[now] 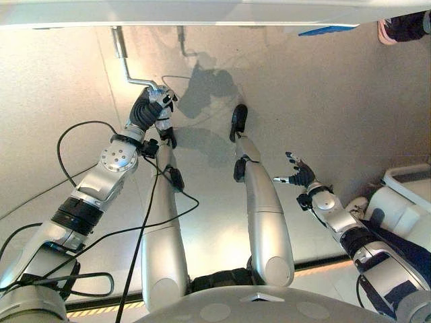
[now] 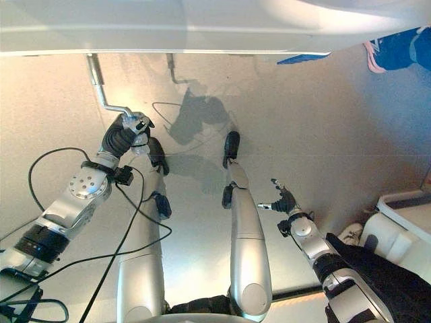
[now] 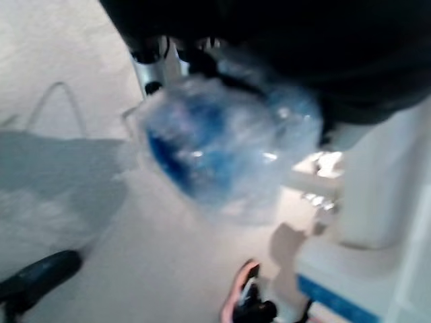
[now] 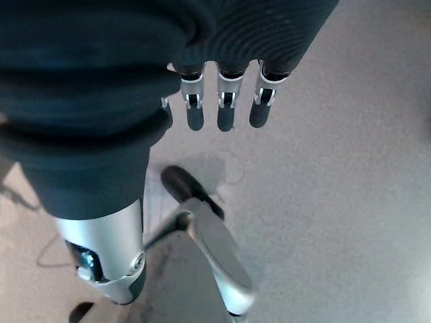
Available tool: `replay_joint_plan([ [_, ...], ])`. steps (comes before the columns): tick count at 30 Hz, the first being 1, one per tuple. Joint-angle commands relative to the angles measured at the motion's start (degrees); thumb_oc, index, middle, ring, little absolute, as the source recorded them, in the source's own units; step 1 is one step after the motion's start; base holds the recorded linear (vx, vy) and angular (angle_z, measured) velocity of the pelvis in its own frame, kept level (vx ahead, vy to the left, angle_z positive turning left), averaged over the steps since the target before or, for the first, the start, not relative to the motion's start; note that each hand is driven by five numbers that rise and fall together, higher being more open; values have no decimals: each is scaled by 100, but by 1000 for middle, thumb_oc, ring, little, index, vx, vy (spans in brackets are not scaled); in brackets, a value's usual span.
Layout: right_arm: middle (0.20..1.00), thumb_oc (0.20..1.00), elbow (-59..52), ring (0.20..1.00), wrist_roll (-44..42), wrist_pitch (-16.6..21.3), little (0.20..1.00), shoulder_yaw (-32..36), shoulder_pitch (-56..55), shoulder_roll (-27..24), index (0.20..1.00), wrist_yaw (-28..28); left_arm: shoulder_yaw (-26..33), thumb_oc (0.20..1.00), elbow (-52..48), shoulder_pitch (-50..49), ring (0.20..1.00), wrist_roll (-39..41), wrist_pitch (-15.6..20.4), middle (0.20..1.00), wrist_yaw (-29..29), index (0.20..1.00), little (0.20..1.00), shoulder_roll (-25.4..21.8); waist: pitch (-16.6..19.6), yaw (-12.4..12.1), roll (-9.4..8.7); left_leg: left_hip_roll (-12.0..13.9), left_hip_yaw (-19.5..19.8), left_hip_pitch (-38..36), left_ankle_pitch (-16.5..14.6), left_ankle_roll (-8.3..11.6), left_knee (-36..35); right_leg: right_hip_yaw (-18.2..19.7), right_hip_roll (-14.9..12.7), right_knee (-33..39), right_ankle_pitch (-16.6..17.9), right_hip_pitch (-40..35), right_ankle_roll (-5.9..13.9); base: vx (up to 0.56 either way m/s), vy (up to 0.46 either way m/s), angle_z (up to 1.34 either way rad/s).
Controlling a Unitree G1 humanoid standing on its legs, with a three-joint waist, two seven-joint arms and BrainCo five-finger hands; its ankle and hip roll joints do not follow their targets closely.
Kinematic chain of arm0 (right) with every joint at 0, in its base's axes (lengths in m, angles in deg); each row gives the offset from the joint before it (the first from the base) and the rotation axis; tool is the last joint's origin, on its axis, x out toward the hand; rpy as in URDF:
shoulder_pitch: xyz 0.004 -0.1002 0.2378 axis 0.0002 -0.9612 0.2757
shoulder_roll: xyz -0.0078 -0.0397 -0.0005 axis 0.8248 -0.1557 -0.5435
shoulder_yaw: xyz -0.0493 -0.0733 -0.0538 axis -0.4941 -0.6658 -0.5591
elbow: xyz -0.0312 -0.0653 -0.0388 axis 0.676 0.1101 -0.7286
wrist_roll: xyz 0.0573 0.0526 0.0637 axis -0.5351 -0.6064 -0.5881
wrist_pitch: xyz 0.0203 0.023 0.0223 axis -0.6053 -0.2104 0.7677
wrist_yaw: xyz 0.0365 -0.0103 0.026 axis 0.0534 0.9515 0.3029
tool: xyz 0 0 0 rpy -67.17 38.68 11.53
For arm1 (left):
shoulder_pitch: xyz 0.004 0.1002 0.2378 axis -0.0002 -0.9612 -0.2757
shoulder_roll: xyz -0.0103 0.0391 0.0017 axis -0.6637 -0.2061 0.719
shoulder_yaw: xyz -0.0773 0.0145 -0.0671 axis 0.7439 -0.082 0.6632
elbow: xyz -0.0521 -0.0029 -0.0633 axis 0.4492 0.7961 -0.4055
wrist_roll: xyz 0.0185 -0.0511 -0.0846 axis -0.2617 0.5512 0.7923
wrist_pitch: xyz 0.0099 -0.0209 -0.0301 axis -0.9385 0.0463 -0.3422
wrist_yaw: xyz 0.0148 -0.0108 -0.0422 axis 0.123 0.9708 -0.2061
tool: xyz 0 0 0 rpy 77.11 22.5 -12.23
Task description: Raise the hospital bed
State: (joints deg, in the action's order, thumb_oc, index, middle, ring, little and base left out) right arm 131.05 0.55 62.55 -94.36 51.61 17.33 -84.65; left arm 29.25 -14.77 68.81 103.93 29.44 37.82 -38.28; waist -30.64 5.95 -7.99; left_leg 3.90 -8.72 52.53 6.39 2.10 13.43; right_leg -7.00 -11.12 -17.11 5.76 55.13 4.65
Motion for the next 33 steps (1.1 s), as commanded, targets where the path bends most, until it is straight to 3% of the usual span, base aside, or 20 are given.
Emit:
replay_joint_plan([
  [1, 1000, 1000, -29, 1000, 46, -13, 1000, 173, -586, -295, 1000, 85, 393, 200, -1372, -370, 200, 31, 796, 200, 324, 200, 200, -84, 85, -85, 421, -150, 76, -175, -345, 138, 242, -273, 27, 17, -75, -292, 564, 1, 19, 9],
  [7, 1000, 1000, 24, 1000, 90, 25, 1000, 276, -831, -263, 1000, 135, 1023, 200, -1632, -1141, 200, 104, 895, 200, 352, 200, 200, -420, 85, -252, 462, -210, 109, -240, -387, 115, 276, -381, -83, 48, -59, -471, 611, -4, 44, 9],
  [17, 1000, 1000, 55, 1000, 181, 39, 1000, 325, -954, -242, 1000, 147, 1659, 200, -1434, -1710, 200, 16, 921, 200, 176, 200, 200, -367, 85, -409, 429, -298, 128, -186, -494, 85, 361, -512, -198, 289, 60, -639, 709, 6, 70, 7],
  [23, 1000, 1000, 55, 1000, 170, 48, 1000, 295, -886, -198, 1000, 130, 1649, 200, -606, -1458, 200, -285, 874, 200, -93, 200, 200, -200, 85, -399, 313, -306, 122, 3, -619, 65, 573, -544, -240, 429, 133, -642, 755, 18, 68, 4],
  [27, 1000, 1000, 21, 1000, 161, 66, 1000, 199, -758, -121, 1000, 94, 1649, 200, 521, -844, 200, -747, 740, 200, -557, 200, 200, 11, 85, -281, 70, -264, 83, 305, -841, 41, 900, -496, -275, 605, 225, -618, 827, 37, 97, 2],
  [33, 1000, 1000, -5, 1000, 122, 72, 1000, 103, -672, -39, 1000, 78, 1483, 200, 1289, -167, 200, -940, 641, 200, -809, 200, 200, 64, 85, -182, -136, -253, 92, 521, -1007, 4, 1166, -474, -250, 682, 233, -582, 844, 33, 62, 6],
])
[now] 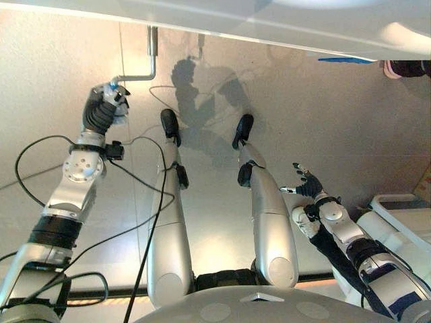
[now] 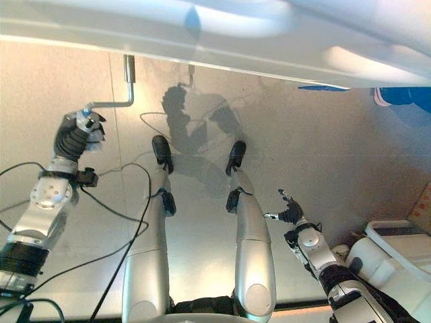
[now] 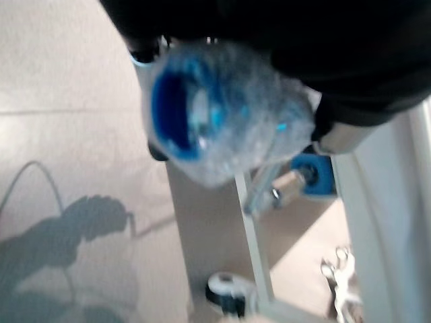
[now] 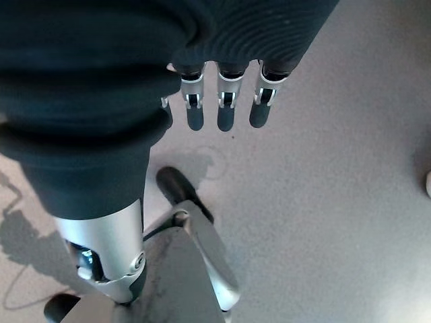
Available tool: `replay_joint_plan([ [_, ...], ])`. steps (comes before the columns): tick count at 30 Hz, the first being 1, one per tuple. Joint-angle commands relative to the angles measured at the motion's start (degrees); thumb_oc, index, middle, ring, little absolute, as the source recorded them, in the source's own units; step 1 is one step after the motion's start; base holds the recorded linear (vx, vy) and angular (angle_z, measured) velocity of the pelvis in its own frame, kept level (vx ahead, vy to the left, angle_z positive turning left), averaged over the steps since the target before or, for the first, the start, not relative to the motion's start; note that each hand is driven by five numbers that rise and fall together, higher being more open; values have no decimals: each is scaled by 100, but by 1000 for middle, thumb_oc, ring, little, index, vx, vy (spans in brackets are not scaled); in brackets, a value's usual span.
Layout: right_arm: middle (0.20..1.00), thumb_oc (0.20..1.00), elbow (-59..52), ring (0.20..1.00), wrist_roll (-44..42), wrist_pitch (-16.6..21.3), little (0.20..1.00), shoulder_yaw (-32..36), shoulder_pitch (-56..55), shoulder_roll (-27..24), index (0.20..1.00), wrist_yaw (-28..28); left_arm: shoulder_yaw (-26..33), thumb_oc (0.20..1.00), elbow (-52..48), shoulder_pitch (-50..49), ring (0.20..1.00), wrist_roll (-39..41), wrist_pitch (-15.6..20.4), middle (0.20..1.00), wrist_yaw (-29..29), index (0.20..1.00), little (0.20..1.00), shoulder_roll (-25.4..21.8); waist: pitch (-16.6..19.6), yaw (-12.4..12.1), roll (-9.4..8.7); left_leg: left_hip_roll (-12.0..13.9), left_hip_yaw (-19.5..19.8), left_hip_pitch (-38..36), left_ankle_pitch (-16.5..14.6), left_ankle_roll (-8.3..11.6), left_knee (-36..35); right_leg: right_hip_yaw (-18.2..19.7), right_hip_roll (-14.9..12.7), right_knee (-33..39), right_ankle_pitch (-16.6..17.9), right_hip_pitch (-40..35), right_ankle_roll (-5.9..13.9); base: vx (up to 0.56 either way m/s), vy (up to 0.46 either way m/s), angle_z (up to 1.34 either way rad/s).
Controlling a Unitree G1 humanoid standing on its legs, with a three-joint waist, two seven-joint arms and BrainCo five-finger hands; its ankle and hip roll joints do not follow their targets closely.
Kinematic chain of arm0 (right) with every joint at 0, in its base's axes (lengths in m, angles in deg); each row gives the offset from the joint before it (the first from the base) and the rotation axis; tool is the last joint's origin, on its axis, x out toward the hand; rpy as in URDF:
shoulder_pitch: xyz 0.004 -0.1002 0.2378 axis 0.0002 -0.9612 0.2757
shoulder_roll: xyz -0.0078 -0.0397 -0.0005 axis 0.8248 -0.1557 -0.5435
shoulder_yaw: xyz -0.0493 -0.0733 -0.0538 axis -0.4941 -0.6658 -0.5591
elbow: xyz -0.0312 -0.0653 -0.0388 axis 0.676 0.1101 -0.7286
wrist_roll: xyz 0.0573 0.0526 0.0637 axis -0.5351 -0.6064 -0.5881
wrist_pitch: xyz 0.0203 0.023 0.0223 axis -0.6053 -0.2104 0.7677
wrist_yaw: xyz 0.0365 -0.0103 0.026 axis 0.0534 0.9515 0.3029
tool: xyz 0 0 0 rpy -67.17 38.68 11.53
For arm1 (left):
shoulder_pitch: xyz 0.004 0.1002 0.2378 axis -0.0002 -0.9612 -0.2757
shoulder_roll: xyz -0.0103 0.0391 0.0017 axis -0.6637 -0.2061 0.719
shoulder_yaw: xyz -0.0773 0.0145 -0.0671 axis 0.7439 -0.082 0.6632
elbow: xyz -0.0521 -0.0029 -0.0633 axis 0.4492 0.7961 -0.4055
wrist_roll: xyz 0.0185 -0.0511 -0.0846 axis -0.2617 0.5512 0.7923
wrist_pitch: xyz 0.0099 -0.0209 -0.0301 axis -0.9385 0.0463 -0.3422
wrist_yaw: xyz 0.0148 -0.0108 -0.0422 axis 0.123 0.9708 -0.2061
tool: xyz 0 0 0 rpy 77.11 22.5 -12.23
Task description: Raise the hospital bed
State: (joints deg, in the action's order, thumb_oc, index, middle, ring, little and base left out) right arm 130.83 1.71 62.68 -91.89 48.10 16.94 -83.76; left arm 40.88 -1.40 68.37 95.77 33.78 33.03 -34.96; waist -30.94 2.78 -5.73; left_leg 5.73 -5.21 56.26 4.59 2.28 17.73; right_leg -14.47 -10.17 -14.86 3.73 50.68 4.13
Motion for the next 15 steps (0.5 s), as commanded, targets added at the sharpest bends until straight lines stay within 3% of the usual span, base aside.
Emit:
replay_joint_plan([
  [1, 1000, 1000, 30, 1000, 15, 60, 1000, -167, -293, 11, 1000, -25, 263, 200, 101, 25, 200, -183, 180, 200, -402, 200, 200, -269, 114, 155, -398, -416, -268, 173, -858, -17, 769, 285, -340, 460, 434, -120, 900, 25, 39, -2],
  [6, 1000, 1000, -189, 1000, -114, 78, 1000, -314, -199, 3, 1000, -49, -32, 200, 866, 855, 200, -164, 35, 200, -658, 200, 200, -269, 114, 356, -599, -366, -305, 379, -1015, -55, 1035, 355, -326, 448, 414, 48, 879, 37, 47, -4],
  [15, 1000, 1000, -194, 1000, -257, 61, 1000, -526, 27, 19, 1000, -150, -570, 200, 2560, 1989, 200, 123, -191, 200, -857, 200, 200, -37, 114, 602, -754, -301, -417, 567, -1140, -116, 1259, 518, -295, 338, 408, 380, 856, 27, 20, -9],
])
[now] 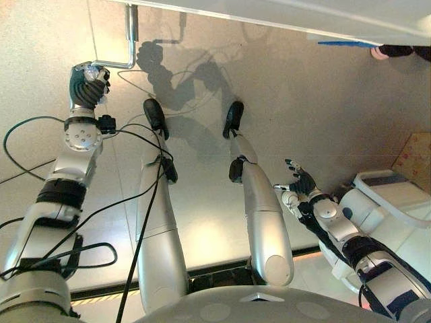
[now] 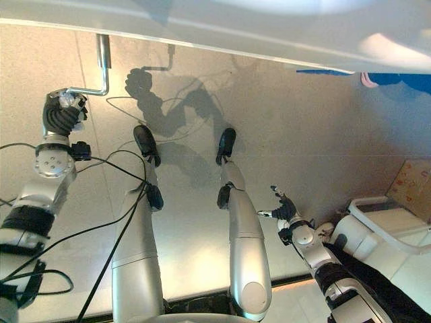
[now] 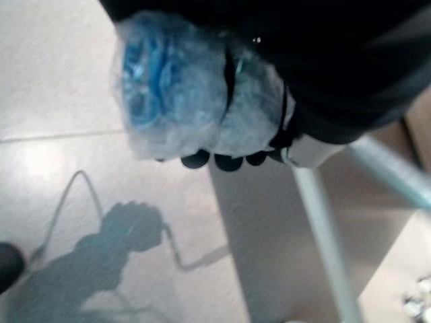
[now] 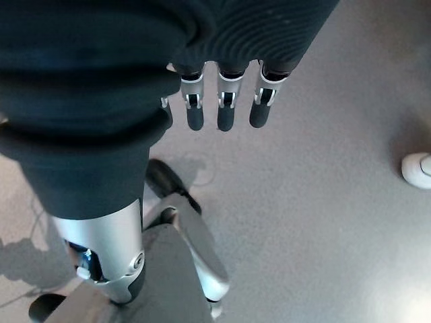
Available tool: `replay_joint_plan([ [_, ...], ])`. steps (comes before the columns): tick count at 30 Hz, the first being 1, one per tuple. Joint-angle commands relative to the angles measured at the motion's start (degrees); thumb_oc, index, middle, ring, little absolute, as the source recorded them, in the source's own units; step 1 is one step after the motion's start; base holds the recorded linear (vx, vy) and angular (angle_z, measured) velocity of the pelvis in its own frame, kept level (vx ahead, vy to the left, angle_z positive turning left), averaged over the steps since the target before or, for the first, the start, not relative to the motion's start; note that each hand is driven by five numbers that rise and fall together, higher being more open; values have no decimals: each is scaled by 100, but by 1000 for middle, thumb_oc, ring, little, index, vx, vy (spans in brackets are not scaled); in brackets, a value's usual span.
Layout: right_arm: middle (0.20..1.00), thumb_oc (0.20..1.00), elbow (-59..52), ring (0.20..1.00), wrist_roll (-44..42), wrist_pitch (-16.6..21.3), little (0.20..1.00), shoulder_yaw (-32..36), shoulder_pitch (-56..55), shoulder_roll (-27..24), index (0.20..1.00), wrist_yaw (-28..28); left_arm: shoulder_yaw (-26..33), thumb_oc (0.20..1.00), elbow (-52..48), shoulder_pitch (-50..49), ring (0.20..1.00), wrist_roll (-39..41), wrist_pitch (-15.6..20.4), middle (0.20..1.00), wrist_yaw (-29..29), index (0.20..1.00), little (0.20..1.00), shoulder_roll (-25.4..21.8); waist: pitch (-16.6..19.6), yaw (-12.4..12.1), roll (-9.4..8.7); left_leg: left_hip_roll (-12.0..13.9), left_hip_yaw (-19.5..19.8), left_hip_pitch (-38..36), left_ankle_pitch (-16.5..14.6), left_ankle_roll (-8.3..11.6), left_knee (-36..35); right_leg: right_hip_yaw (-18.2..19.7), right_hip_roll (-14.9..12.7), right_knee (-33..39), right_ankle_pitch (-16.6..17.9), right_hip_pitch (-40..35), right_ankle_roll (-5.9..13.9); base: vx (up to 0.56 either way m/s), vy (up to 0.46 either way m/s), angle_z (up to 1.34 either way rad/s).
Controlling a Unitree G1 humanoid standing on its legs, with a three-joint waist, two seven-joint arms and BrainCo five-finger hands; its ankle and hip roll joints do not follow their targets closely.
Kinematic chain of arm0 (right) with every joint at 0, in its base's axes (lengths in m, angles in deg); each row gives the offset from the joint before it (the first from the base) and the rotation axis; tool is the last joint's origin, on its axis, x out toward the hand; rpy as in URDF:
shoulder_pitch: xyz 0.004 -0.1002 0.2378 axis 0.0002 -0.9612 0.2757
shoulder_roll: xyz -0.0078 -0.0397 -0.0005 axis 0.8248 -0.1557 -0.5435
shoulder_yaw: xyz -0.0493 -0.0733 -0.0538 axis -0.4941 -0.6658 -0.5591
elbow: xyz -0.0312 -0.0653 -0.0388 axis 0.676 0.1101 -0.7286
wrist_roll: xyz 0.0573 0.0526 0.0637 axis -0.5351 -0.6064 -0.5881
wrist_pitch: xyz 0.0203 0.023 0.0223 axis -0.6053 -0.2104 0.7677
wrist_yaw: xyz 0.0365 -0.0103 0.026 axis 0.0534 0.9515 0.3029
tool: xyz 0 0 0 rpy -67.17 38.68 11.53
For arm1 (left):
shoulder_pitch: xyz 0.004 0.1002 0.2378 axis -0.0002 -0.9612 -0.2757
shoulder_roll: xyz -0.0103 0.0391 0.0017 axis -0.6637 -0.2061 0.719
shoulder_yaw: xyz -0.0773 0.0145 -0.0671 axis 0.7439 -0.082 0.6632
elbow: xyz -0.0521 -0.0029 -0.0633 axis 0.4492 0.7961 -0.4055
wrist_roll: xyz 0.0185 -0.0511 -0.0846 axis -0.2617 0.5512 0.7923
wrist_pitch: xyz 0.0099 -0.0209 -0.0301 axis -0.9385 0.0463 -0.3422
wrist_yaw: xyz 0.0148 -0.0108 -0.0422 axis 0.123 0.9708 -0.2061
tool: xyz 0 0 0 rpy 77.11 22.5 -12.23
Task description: Raise the hospital bed
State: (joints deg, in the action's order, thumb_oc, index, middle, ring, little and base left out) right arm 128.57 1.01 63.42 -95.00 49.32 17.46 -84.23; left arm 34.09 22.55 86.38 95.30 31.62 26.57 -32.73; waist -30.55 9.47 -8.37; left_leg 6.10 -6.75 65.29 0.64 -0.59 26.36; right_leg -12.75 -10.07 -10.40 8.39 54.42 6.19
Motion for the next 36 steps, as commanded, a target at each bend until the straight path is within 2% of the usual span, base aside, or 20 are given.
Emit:
replay_joint_plan([
  [1, 1000, 1000, 22, 1000, -209, -8, 1000, -244, -58, -31, 1000, -117, 44, 200, 282, 287, 200, 183, 2, 200, -228, 200, 200, -202, 75, -52, -503, -334, -267, -337, -757, 163, 394, 366, -298, -118, -63, 33, 651, 21, 1, -13],
  [9, 1000, 1000, -69, 1000, -302, 5, 1000, -369, 62, -54, 1000, -104, -418, 200, 830, 757, 200, -119, -190, 200, -169, 200, 200, -105, 75, 52, -549, -286, -298, -253, -744, 128, 459, 479, -251, -260, -76, 262, 602, 9, -31, -10],
  [17, 1000, 1000, -61, 1000, -294, -11, 1000, -388, 98, -107, 1000, -101, -802, 200, 268, 734, 200, -337, -196, 200, 48, 200, 200, 207, 75, 176, -510, -226, -330, -313, -647, 123, 314, 612, -144, -333, -70, 431, 533, -11, -58, -6],
  [24, 1000, 1000, -32, 1000, -242, -28, 1000, -411, 183, -144, 1000, -100, -850, 200, 225, 710, 200, -420, -221, 200, 71, 200, 200, 394, 75, 211, -447, -190, -302, -439, -492, 166, 137, 619, -84, -427, -111, 421, 474, -19, -58, -2],
  [34, 1000, 1000, -54, 1000, -216, -14, 1000, -349, 184, -256, 1000, -114, -864, 200, 377, 806, 200, -510, -251, 200, 69, 200, 200, 384, 75, 204, -371, -199, -244, -605, -239, 239, -214, 578, -42, -420, -118, 347, 410, -34, -69, -1],
  [35, 1000, 1000, -31, 1000, -213, -19, 1000, -341, 164, -261, 1000, -110, -850, 401, 390, 783, 401, -502, -249, 401, 75, 401, 401, 392, 75, 193, -346, -207, -230, -638, -180, 257, -281, 562, -33, -418, -110, 326, 396, -27, -49, 7],
  [36, 1000, 1000, -32, 1000, -214, -19, 1000, -341, 163, -262, 1000, -110, -850, 677, 389, 782, 677, -502, -249, 677, 74, 677, 677, 392, 75, 195, -345, -209, -228, -641, -177, 257, -285, 561, -34, -416, -110, 324, 396, -40, -73, 7],
])
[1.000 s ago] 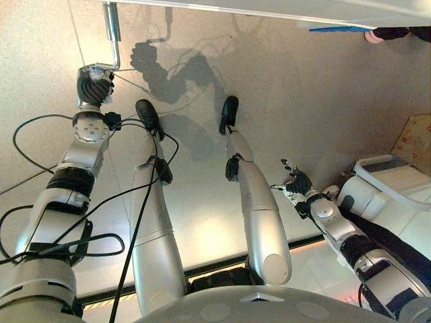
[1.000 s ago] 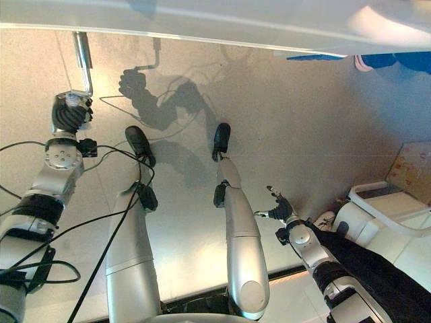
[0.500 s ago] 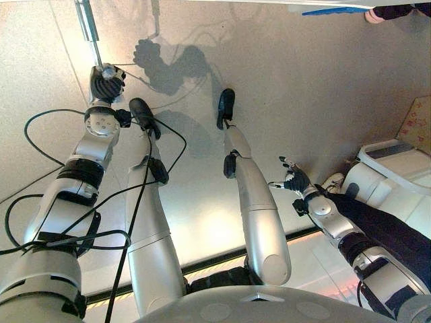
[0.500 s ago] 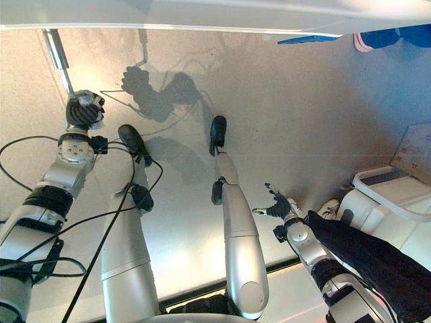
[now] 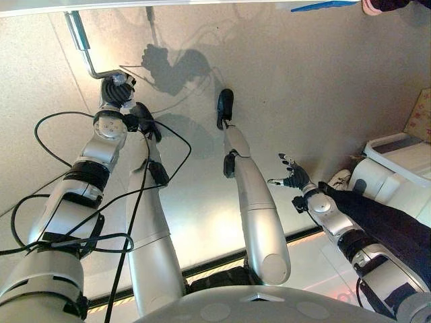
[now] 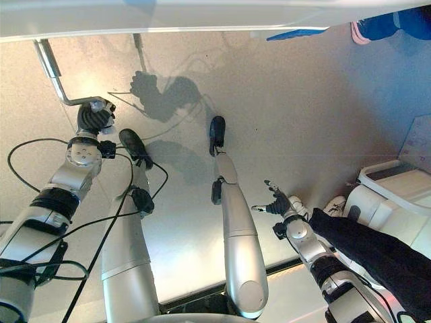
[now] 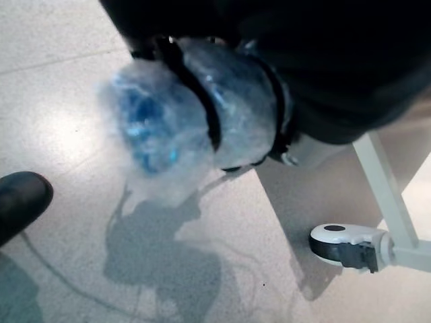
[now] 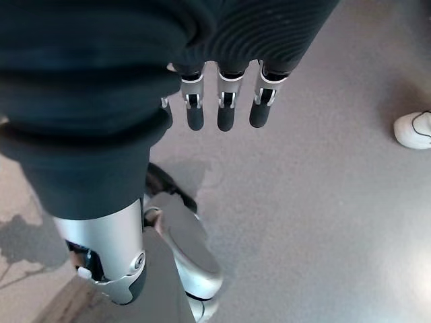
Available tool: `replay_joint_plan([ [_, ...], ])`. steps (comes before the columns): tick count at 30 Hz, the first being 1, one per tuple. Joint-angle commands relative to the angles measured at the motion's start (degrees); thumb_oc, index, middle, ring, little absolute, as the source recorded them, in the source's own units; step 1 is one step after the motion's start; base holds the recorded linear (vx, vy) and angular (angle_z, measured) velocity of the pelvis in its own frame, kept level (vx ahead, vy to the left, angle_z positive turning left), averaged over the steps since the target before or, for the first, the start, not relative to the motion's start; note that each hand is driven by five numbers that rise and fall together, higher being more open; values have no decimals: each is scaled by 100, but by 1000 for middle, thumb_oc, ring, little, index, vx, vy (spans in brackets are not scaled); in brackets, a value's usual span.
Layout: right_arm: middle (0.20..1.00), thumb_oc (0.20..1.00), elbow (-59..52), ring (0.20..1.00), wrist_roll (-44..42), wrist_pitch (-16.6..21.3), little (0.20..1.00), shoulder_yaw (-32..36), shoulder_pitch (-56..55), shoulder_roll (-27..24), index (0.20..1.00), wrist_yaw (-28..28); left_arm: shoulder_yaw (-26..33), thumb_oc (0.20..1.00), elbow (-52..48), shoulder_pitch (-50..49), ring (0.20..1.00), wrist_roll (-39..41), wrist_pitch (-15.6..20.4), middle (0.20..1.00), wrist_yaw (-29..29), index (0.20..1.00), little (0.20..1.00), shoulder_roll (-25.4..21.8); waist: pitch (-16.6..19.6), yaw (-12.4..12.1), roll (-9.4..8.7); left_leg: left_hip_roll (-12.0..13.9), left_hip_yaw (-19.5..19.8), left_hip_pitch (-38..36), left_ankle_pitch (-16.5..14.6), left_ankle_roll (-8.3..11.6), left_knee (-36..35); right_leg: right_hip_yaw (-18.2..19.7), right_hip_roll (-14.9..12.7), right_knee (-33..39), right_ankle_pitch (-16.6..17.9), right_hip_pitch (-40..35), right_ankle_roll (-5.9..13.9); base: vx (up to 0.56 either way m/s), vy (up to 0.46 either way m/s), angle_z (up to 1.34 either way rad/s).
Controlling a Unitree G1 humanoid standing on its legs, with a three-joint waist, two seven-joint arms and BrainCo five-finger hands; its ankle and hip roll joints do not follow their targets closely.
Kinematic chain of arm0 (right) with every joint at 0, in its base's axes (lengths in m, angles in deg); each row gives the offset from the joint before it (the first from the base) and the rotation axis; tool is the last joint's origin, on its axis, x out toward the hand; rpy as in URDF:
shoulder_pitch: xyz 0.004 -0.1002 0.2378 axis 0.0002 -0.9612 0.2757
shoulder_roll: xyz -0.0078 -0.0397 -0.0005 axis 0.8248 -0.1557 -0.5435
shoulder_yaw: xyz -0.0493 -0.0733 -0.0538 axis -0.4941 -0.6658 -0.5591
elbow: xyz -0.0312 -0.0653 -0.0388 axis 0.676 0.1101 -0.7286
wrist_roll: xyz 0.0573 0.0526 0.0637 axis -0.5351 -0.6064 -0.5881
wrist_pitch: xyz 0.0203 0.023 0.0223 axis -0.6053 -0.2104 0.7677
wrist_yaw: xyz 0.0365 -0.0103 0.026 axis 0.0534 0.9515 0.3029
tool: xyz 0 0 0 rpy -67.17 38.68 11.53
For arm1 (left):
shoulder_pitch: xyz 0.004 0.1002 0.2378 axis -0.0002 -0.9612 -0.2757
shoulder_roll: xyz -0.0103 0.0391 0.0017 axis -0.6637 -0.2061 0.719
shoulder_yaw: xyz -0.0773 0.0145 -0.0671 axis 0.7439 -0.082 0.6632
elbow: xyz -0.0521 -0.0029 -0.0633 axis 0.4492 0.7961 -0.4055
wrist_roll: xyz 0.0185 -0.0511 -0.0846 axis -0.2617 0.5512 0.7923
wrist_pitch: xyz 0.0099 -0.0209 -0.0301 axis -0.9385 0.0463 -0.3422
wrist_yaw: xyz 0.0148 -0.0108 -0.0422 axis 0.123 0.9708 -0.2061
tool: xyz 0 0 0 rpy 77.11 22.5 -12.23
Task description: Raise the hospital bed
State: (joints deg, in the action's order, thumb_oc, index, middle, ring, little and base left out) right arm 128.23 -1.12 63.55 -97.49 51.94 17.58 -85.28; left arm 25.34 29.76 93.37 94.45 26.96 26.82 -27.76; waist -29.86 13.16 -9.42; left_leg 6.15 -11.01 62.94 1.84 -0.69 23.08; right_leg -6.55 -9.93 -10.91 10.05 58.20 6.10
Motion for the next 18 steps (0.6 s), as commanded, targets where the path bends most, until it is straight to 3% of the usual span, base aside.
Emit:
replay_joint_plan([
  [1, 1000, 1000, 6, 1000, 3, -34, 1000, -80, -107, -279, 1000, -6, 25, 1000, -326, 64, 1000, -398, 218, 1000, 65, 1000, 1000, -103, 7, -181, -230, -211, 202, -436, -255, 280, -8, -71, -39, -370, -282, -68, 400, -14, -24, 4],
  [18, 1000, 1000, 192, 1000, 26, -130, 1000, 27, -265, -208, 1000, -16, 220, 1000, -85, -576, 1000, -256, 170, 1000, 302, 1000, 1000, 322, 7, -251, -6, -161, 196, -1139, 28, 420, -312, -141, 49, -668, -483, -564, 242, -35, -64, 2],
])
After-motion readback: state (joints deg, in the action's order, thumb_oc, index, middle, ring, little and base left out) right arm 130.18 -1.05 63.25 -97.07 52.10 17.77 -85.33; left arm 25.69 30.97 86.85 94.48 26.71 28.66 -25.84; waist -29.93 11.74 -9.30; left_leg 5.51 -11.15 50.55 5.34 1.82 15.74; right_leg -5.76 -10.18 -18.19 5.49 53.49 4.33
